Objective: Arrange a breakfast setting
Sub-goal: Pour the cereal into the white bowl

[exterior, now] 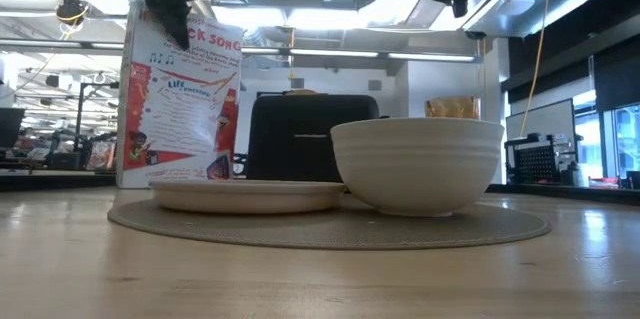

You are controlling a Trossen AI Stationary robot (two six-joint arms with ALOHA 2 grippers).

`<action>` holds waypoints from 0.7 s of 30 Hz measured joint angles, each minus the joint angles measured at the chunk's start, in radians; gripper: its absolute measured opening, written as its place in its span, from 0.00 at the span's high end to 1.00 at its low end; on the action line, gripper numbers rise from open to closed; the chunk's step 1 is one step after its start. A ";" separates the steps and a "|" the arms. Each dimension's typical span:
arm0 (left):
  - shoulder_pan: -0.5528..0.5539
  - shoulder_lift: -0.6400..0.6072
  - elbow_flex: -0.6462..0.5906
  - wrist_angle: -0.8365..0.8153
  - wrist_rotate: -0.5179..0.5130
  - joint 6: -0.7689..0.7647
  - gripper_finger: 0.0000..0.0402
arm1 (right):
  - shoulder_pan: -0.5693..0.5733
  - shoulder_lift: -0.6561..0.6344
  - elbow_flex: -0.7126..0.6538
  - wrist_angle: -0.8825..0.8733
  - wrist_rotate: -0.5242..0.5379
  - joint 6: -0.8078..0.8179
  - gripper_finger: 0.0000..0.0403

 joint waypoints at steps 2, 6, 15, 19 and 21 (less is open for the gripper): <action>-0.001 0.015 0.017 0.000 -0.002 -0.048 0.98 | 0.000 0.000 0.000 0.000 0.000 -0.003 0.29; -0.001 0.042 0.081 -0.009 0.017 -0.095 0.99 | 0.000 0.000 0.000 0.000 0.000 -0.011 0.29; 0.000 0.066 0.162 -0.048 0.021 -0.126 0.82 | 0.000 0.000 0.000 -0.001 0.000 -0.030 0.29; -0.002 0.087 0.148 -0.060 0.052 -0.129 0.74 | 0.000 0.000 0.000 -0.002 -0.001 -0.030 0.29; -0.013 0.095 0.148 -0.057 0.062 -0.134 0.72 | 0.000 0.000 0.000 -0.002 -0.005 -0.030 0.29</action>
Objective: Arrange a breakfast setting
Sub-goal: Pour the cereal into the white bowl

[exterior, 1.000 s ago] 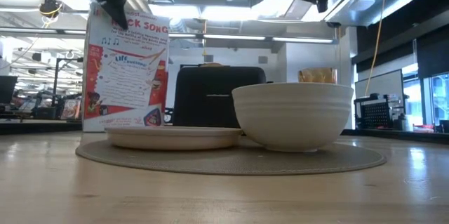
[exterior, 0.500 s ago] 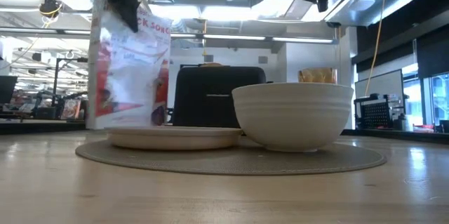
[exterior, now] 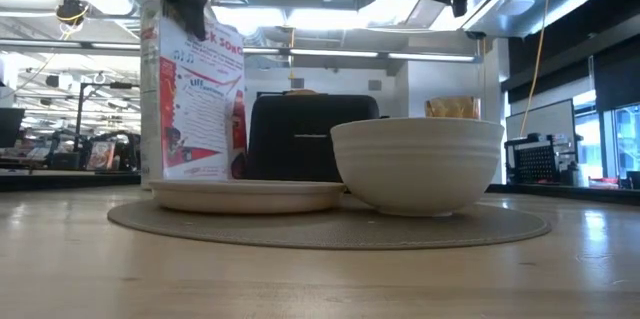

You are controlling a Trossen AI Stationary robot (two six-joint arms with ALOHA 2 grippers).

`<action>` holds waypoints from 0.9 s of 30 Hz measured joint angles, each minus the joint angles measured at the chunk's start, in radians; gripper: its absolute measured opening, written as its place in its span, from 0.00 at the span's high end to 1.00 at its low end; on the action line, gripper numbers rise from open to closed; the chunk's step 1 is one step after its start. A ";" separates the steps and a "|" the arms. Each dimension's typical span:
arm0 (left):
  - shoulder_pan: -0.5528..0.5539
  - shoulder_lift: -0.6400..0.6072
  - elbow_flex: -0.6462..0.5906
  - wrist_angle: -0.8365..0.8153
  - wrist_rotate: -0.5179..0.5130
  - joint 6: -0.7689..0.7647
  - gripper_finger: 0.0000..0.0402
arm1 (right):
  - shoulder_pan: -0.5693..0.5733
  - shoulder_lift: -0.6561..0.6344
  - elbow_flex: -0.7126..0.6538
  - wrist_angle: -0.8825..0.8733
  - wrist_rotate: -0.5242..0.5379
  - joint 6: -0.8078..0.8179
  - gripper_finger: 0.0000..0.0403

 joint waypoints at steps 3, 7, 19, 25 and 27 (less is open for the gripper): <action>-0.023 0.008 0.000 0.032 0.011 -0.001 0.69 | 0.000 0.000 0.000 0.000 -0.005 0.000 0.29; -0.070 0.007 0.002 0.105 0.010 -0.001 0.66 | 0.000 0.000 0.000 0.000 -0.005 0.000 0.29; -0.197 0.006 0.237 0.135 -0.085 0.034 0.39 | 0.000 0.000 0.000 0.000 -0.024 0.000 0.29; -0.219 -0.086 0.317 -0.012 -0.240 -0.124 0.23 | 0.000 0.000 0.000 0.000 -0.036 0.003 0.29; -0.224 -0.154 0.292 -0.026 -0.244 -0.197 0.20 | 0.000 0.000 0.000 0.000 -0.043 0.003 0.29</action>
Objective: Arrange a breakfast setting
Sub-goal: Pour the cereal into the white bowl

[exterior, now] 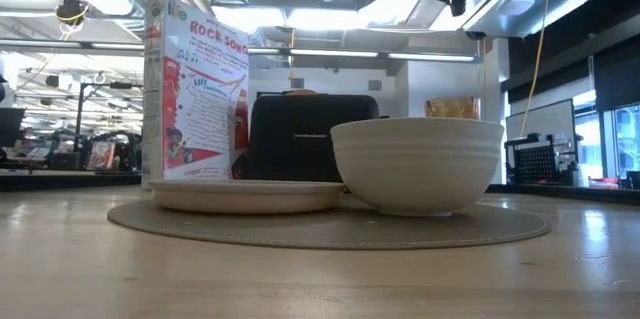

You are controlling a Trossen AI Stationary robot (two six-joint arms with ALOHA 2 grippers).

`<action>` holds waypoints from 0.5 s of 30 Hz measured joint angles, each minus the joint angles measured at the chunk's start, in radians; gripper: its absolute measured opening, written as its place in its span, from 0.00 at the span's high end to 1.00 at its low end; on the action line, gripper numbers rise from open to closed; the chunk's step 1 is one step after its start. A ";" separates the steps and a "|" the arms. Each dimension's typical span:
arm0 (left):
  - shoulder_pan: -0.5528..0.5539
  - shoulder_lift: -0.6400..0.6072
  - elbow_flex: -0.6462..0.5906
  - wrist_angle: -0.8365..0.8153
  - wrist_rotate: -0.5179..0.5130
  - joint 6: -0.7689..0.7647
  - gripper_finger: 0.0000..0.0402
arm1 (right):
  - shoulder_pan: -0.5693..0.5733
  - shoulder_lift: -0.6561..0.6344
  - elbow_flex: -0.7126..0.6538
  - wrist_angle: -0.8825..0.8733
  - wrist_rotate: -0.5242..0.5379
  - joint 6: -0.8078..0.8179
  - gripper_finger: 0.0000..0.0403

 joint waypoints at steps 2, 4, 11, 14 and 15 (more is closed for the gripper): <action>-0.014 -0.079 -0.062 -0.012 -0.001 -0.064 0.19 | 0.000 0.000 0.000 0.000 -0.007 0.000 0.29; -0.033 -0.159 -0.148 0.004 -0.018 -0.124 0.19 | 0.000 0.000 0.000 0.000 -0.007 -0.003 0.29; -0.109 -0.371 -0.576 0.242 -0.048 -0.301 0.19 | 0.000 0.000 0.000 0.001 -0.015 -0.019 0.29; -0.137 -0.428 -0.730 0.357 -0.063 -0.344 0.19 | 0.000 0.000 0.000 0.001 -0.016 -0.017 0.29; -0.144 -0.443 -0.768 0.395 -0.066 -0.354 0.19 | 0.000 0.000 0.000 0.001 -0.021 -0.008 0.29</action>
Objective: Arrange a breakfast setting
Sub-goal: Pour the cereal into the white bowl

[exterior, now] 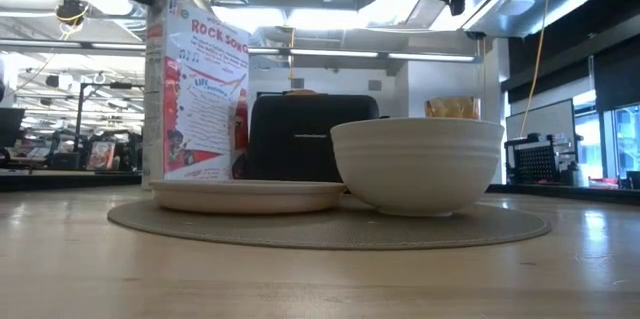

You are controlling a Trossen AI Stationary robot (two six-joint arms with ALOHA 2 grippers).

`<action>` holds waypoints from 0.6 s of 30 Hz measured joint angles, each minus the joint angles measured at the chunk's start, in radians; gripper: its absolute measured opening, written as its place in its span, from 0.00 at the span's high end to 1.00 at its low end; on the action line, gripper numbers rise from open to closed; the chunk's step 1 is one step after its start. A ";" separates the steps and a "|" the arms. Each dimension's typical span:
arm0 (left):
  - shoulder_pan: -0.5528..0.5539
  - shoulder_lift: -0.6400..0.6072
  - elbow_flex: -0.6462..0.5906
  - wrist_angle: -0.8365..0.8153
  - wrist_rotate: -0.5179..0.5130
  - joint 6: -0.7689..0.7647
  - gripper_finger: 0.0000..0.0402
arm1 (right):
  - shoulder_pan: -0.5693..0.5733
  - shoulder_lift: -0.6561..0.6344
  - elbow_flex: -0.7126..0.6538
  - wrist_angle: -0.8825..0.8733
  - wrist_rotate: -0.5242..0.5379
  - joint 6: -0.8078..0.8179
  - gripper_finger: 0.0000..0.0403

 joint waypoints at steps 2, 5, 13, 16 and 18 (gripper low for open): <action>-0.015 -0.029 -0.058 0.042 -0.008 -0.013 0.19 | 0.000 0.000 0.000 0.000 -0.020 0.020 0.29; -0.035 -0.052 -0.116 0.095 -0.028 0.004 0.19 | 0.001 0.000 0.000 -0.004 -0.021 0.036 0.29; -0.036 -0.060 -0.155 0.212 -0.066 0.183 0.19 | 0.000 0.000 0.000 -0.024 -0.008 0.037 0.29; -0.036 -0.056 -0.156 0.301 -0.065 0.249 0.19 | 0.000 0.000 0.000 -0.025 0.006 0.036 0.29; -0.036 -0.057 -0.156 0.380 -0.066 0.314 0.19 | 0.000 0.000 0.000 -0.024 0.007 0.036 0.29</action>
